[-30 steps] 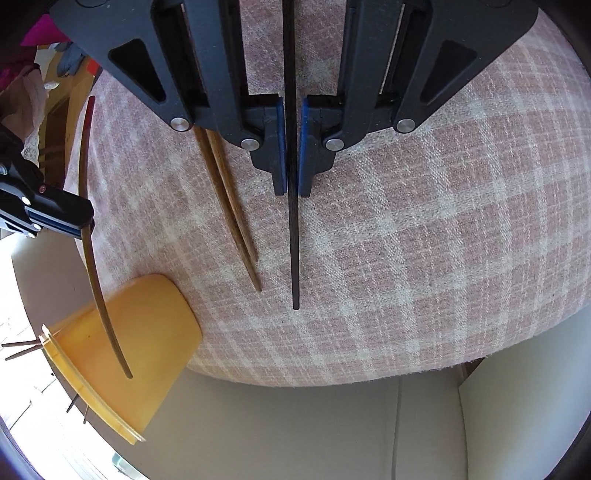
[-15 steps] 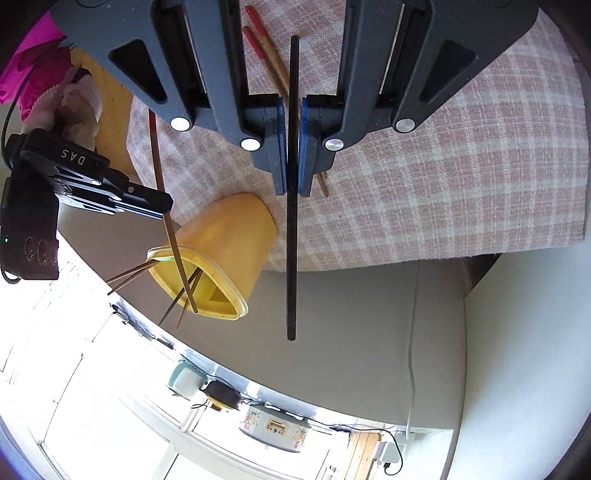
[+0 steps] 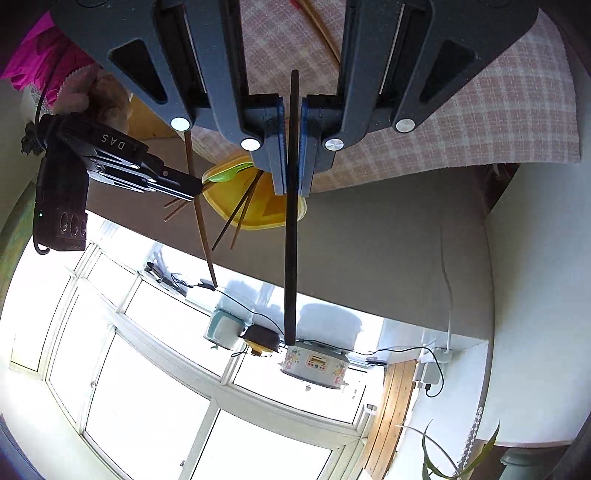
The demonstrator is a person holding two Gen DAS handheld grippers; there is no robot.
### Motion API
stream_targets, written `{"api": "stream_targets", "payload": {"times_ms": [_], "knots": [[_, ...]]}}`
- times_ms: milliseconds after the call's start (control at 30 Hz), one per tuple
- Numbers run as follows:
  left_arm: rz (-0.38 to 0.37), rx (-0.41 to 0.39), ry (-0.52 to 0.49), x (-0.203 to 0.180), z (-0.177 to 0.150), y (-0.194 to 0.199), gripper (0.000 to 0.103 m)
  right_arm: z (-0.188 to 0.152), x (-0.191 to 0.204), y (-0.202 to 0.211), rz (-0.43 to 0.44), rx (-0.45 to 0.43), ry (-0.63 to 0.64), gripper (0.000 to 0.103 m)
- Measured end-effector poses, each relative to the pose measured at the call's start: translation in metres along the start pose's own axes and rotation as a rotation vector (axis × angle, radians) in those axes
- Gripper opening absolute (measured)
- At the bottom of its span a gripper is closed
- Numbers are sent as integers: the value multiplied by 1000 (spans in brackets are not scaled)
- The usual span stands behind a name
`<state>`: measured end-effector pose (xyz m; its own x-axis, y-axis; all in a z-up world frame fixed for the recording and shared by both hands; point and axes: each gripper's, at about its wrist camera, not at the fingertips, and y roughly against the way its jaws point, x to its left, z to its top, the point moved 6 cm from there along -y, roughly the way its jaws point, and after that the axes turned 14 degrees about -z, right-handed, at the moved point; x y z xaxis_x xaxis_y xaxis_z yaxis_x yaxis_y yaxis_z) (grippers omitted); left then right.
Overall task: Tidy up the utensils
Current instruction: 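Lift both held chopsticks and carry them toward the yellow container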
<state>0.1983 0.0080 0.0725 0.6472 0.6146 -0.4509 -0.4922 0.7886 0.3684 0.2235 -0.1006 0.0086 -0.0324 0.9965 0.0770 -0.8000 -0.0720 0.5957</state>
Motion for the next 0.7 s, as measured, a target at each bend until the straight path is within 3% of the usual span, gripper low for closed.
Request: {"api": "stream_targets", "payload": {"times_ms": [500,700], "knots": [[-44,-95,-93,-38,72,-22,3,50,-10,-14,-84,-118,-44,5],[-36,-101,-106,-37,84,-35,3,67,-11,-23,-128,-160,-46,5]]}}
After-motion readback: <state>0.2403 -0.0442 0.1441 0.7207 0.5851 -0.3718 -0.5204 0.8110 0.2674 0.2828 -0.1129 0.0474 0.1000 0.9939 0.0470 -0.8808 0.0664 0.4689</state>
